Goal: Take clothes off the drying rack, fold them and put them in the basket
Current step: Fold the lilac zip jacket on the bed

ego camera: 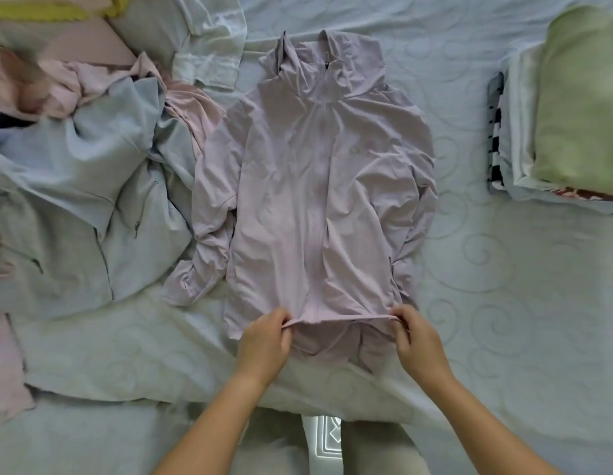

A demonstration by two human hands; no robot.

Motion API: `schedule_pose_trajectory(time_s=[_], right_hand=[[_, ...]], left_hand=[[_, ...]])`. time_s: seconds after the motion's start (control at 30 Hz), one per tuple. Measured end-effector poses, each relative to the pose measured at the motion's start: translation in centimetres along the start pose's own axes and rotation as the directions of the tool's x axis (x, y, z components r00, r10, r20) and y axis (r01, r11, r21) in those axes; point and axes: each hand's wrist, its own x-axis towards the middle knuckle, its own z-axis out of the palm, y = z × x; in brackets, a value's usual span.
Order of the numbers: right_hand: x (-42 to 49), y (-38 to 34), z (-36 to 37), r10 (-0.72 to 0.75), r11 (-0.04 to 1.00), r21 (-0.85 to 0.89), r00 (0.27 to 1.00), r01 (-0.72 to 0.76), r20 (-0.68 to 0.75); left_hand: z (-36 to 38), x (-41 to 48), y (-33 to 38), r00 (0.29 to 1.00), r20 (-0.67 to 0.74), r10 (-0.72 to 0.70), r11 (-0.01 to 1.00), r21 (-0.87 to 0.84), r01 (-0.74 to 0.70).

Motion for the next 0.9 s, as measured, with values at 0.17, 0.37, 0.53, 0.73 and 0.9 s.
schedule_pose_trajectory(time_s=[0.17, 0.37, 0.53, 0.73, 0.9], right_hand=[[0.5, -2.2, -1.5, 0.021, 0.995, 0.092, 1.000, -0.022, 0.019], [0.9, -3.0, -3.3, 0.026, 0.986, 0.166, 1.000, -0.024, -0.009], [0.9, -4.1, -4.8, 0.122, 0.885, 0.457, 0.992, -0.089, -0.043], [1.9, -5.3, -6.8, 0.240, 0.773, 0.617, 0.968, -0.148, -0.068], [3.1, -4.9, -7.9, 0.265, 0.721, 0.669, 0.964, -0.180, -0.025]], left_hand=[[-2.0, -0.4, 1.2, 0.998, -0.039, 0.046, 0.990, -0.129, -0.051], [-4.0, 0.0, 0.4, 0.949, -0.141, 0.281, 0.956, -0.045, -0.289], [-5.3, 0.2, -1.8, 0.966, -0.011, 0.258, 0.965, 0.044, -0.258], [-7.1, 1.4, -3.9, 0.992, -0.055, -0.110, 0.994, -0.022, 0.109], [-8.8, 1.6, -5.6, 0.962, -0.093, -0.256, 0.966, 0.000, 0.257]])
